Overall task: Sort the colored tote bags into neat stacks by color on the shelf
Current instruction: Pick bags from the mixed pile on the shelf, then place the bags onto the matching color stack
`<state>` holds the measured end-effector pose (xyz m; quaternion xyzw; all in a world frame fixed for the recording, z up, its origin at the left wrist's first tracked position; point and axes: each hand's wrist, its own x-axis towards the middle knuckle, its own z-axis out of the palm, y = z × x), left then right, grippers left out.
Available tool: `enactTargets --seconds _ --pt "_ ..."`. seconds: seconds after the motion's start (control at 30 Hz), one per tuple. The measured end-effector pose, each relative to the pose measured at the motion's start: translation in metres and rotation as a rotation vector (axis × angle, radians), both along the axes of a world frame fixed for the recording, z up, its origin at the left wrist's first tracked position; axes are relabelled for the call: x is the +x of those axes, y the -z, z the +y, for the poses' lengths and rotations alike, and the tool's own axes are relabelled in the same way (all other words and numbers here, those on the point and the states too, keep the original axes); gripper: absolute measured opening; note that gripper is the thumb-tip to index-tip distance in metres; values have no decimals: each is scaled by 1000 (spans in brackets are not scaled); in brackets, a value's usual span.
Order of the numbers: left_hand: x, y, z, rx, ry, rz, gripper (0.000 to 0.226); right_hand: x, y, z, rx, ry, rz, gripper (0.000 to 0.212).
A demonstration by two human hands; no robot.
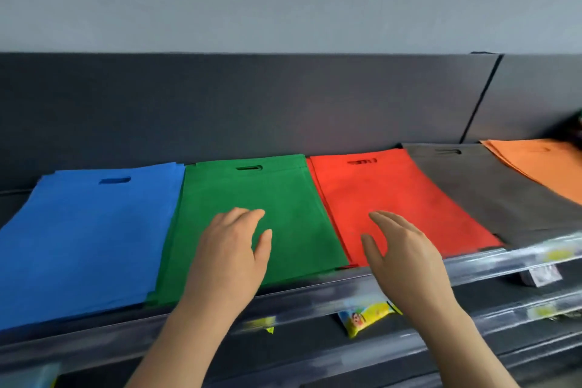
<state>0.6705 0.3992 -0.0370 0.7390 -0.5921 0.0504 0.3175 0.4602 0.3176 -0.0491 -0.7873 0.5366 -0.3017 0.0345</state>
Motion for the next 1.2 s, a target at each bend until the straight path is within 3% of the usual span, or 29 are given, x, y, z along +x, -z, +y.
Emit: enactTargets --seconds 0.47,0.83,1.2 --pt "-242 5 -114 -12 151 9 35 -253 -5 -80 62 173 73 41" --pt "-344 11 -220 35 254 -56 25 -352 0 -161 93 278 53 41" --pt "-427 -9 -319 55 377 -76 41 -430 -9 -246 95 358 46 41"
